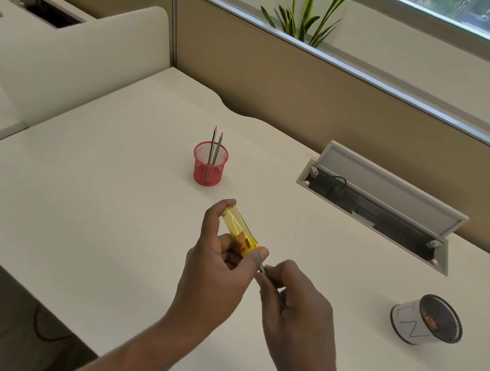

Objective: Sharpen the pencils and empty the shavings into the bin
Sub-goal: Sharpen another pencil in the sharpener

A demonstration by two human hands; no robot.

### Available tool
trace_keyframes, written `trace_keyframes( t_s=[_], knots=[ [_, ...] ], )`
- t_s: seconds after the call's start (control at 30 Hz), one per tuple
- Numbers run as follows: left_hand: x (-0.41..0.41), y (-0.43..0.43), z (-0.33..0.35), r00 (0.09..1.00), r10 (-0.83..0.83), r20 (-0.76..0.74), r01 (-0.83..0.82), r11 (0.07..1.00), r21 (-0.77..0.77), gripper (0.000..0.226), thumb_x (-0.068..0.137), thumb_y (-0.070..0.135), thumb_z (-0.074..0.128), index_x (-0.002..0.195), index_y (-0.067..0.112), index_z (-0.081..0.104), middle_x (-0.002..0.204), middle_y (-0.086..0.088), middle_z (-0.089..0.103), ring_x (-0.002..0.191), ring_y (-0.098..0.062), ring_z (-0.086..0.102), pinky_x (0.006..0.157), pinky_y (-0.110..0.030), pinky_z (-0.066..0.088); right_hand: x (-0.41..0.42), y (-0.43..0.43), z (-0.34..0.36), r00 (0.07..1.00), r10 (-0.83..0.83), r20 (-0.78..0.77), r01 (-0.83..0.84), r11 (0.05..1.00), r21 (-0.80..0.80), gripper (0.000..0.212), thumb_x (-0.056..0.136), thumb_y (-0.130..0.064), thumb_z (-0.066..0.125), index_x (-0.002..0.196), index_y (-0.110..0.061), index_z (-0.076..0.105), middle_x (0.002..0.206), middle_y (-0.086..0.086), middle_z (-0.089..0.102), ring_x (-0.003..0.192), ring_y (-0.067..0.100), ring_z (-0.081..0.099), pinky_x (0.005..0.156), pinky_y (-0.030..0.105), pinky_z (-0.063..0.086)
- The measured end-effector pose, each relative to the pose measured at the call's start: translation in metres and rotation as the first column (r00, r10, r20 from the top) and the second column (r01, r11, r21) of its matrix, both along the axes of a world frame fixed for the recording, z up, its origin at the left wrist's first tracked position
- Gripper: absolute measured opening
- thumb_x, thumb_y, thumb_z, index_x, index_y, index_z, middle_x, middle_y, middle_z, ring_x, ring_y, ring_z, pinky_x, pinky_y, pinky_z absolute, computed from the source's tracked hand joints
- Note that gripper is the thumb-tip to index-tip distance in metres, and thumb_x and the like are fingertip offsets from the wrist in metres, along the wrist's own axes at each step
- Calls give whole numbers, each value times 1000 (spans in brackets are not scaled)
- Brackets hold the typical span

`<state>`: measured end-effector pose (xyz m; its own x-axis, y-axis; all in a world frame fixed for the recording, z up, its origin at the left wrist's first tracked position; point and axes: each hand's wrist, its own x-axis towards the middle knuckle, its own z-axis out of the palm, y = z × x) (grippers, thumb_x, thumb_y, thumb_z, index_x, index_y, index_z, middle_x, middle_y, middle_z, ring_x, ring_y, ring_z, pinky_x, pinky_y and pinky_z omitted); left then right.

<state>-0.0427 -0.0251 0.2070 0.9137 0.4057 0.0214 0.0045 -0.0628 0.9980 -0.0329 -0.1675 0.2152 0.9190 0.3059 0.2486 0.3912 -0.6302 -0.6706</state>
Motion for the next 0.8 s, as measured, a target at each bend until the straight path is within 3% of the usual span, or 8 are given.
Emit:
trace_keyframes(
  t_s=[0.07,0.13,0.2,0.27,0.43,0.57,0.67,0.8],
  knots=[
    [0,4,4,997,-71,27,73,990,-124,70,91,21,78,140,50,37,93,2,80,91,-19,78,82,-25,61,4,-2,6,952,27,-304,55,965,257,21,96,-20,71,79,-17,59,69,-3,68,45,13,49,42,26,38],
    [1,11,8,980,-184,74,197,935,-294,72,89,20,78,141,51,40,99,-11,79,100,-30,76,89,-32,61,12,-6,17,684,263,-680,232,806,545,22,95,-19,71,79,-9,58,68,5,64,39,12,42,36,22,30],
    [2,17,12,956,-275,99,292,877,-380,75,85,24,80,143,50,41,101,-15,77,105,-33,74,89,-30,59,14,-10,21,401,506,-764,422,638,644,16,92,-17,70,84,-7,61,69,8,57,36,8,39,31,17,26],
    [3,21,15,948,-310,76,315,869,-381,77,84,20,80,144,49,40,101,-18,76,102,-29,73,89,-28,58,14,-10,21,346,553,-758,453,609,651,16,88,-18,71,87,-5,63,69,8,56,36,7,41,30,16,27],
    [3,28,11,938,-346,-22,325,900,-291,85,88,3,76,145,53,37,103,-10,78,102,-20,75,93,-33,59,13,-6,17,565,374,-735,235,782,578,26,85,-35,75,86,-9,68,76,12,68,48,16,55,40,23,40],
    [3,23,6,965,-258,-44,233,923,-306,85,81,6,75,139,57,40,99,-6,79,102,-20,77,91,-35,60,7,1,13,754,165,-636,178,880,439,13,95,-30,71,84,-23,75,79,4,73,55,17,62,45,27,46],
    [5,22,0,981,-180,-68,148,932,-332,85,88,-4,73,138,56,40,97,-5,80,103,-21,77,86,-33,60,-2,4,8,894,-1,-448,123,962,243,4,91,-41,75,93,-39,72,82,-11,72,55,9,65,50,23,50],
    [6,19,-4,990,-88,-113,50,950,-309,82,89,-3,76,138,52,40,93,-5,79,93,-24,77,77,-31,61,-17,7,-10,992,-128,-20,127,991,-34,20,90,-35,76,98,-41,59,85,-25,65,70,2,62,53,10,42]
  ],
)
